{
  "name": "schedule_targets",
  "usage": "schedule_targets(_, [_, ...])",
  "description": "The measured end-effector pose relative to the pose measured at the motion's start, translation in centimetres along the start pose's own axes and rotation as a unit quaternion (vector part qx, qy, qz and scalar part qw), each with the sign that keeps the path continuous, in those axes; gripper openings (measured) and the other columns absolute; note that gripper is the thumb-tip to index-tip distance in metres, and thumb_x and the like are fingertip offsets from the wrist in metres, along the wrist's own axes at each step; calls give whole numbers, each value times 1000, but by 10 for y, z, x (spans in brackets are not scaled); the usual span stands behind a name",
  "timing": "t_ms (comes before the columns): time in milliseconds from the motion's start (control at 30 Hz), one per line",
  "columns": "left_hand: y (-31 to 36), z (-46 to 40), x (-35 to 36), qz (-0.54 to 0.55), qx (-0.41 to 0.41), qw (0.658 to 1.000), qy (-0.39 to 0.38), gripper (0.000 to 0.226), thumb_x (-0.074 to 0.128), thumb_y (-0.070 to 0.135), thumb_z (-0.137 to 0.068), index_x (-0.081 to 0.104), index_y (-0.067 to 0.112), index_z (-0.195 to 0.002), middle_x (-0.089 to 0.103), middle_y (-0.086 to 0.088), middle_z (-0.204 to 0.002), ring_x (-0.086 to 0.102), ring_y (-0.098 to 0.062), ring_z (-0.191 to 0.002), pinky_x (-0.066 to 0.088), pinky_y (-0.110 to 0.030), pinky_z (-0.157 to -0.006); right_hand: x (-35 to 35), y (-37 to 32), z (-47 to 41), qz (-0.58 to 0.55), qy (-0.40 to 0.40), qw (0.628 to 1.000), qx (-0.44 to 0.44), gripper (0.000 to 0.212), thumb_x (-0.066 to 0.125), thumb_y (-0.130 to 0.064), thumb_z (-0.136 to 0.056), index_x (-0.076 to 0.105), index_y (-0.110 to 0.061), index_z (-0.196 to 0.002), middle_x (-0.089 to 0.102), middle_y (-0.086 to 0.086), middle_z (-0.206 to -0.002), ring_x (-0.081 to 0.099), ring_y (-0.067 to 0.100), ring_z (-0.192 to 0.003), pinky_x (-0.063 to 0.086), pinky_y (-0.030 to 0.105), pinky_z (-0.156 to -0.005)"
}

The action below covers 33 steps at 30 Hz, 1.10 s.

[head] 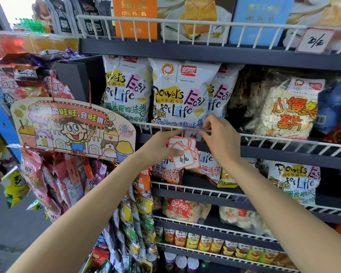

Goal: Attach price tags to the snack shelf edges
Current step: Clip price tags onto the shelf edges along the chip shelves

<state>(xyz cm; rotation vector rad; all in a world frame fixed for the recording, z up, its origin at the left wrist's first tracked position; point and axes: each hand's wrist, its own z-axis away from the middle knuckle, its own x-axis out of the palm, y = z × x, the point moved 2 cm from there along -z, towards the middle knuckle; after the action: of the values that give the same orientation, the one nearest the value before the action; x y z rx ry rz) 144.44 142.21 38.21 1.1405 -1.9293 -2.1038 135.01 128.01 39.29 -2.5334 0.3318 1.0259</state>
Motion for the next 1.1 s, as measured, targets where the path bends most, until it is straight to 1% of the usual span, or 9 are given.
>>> schedule_targets(267, [16, -2, 27, 105, 37, 989, 92, 32, 66, 4, -83, 59, 10, -114, 68, 1, -95, 65, -9, -85, 54, -18, -74, -25, 17, 23, -307, -120, 939, 93, 22, 64, -36, -84, 63, -16, -94, 66, -5, -87, 61, 4, -76, 45, 17, -64])
schedule_targets(367, [30, -9, 47, 134, 39, 987, 82, 25, 66, 5, -83, 62, 3, -108, 71, -8, -95, 67, -15, -82, 54, -18, -68, -40, 32, 30, -318, -132, 932, 110, 25, 76, -31, -74, 64, -13, -89, 69, 2, -84, 65, 15, -75, 51, 26, -65])
schedule_targets(533, [57, -22, 93, 123, 55, 989, 56, 12, 65, 11, -86, 67, 10, -97, 72, -13, -95, 68, -18, -86, 54, -28, -78, -67, 77, 37, -342, -97, 922, 154, 15, 76, -21, -75, 69, -9, -81, 68, 3, -70, 59, 6, -57, 44, 18, -51])
schedule_targets(667, [77, -33, 133, 114, 32, 989, 85, 18, 65, 11, -86, 65, -6, -89, 68, -27, -90, 62, -23, -77, 51, -39, -75, -88, 124, 41, -363, -101, 912, 164, 6, 69, -14, -82, 70, -16, -87, 69, -5, -76, 64, 5, -67, 46, 13, -56])
schedule_targets(767, [94, -41, 162, 109, 6, 990, 90, 32, 67, 15, -85, 55, -15, -81, 53, -17, -71, 48, -21, -68, 38, -32, -67, -104, 161, 39, -353, -112, 917, 147, 9, 63, -15, -87, 65, -23, -87, 67, -9, -82, 63, 4, -77, 48, 11, -61])
schedule_targets(933, [115, -49, 207, 46, 12, 993, 108, 3, 66, 12, -85, 68, 14, -86, 66, 2, -71, 58, -11, -66, 47, -30, -72, -126, 214, 36, -340, -80, 928, 131, 8, 51, -8, -94, 54, -15, -95, 64, 4, -91, 61, 11, -72, 47, 13, -49])
schedule_targets(1000, [128, -48, 225, -6, 23, 996, 86, 22, 65, 12, -86, 67, 15, -108, 47, 3, -57, 63, -14, -68, 48, -33, -71, -133, 233, 34, -348, -57, 927, 128, 11, 51, -3, -92, 53, -13, -95, 66, 10, -92, 63, 16, -71, 54, 23, -55])
schedule_targets(1033, [134, -48, 233, -29, 19, 996, 79, 34, 65, 12, -86, 62, 13, -120, 39, 10, -103, 64, -19, -84, 48, -37, -78, -135, 240, 34, -350, -49, 927, 123, 16, 52, 0, -90, 54, -14, -98, 66, 10, -93, 65, 18, -78, 56, 28, -62])
schedule_targets(1100, [140, -50, 243, -56, 7, 995, 78, 45, 65, 15, -86, 54, 8, -129, 63, 8, -96, 61, -24, -98, 48, -36, -80, -139, 251, 34, -334, -41, 935, 110, 26, 56, 1, -87, 57, -19, -104, 67, 7, -95, 65, 20, -86, 55, 32, -73])
